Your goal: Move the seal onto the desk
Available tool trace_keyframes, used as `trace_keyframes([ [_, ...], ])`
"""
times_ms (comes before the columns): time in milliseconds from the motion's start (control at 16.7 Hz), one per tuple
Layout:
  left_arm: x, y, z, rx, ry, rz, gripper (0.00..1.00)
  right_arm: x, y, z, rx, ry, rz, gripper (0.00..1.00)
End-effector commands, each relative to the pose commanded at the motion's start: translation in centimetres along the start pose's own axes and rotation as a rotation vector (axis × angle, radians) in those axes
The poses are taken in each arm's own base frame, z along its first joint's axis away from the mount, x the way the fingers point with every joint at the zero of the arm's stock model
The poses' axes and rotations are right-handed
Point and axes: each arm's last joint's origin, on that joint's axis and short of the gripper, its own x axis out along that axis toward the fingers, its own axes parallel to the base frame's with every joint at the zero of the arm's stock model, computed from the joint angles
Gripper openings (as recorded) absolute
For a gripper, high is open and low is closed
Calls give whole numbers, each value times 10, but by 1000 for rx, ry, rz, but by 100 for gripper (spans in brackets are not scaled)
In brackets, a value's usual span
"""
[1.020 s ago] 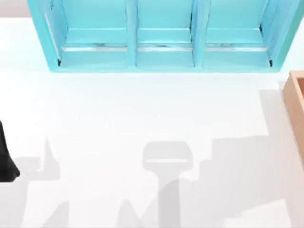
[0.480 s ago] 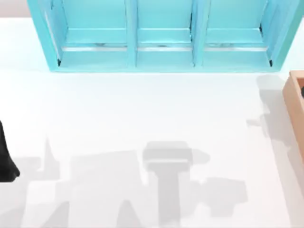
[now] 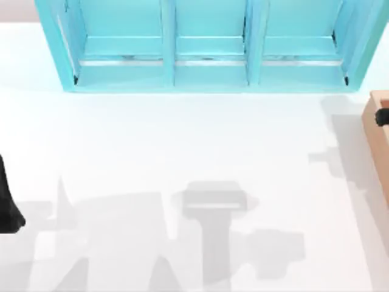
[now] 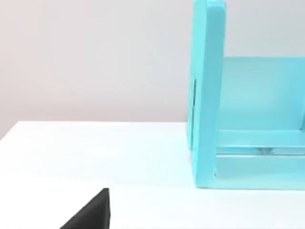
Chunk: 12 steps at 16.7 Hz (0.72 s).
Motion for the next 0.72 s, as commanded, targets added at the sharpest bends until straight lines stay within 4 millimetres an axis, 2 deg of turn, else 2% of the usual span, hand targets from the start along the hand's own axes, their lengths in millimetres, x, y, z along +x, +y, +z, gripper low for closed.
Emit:
trace_keyframes([
  [120,0,0,0,0,0,0,100,0,11,13,15,-14,2,0],
  [240,0,0,0,0,0,0,100,6,33,35,28,-28,7,0],
  [480,0,0,0,0,0,0,100,44,107,80,25,-27,17,0],
  [600,0,0,0,0,0,0,100,71,148,91,14,-16,15,0],
  [720,0,0,0,0,0,0,100,94,180,94,2,-6,7,0],
])
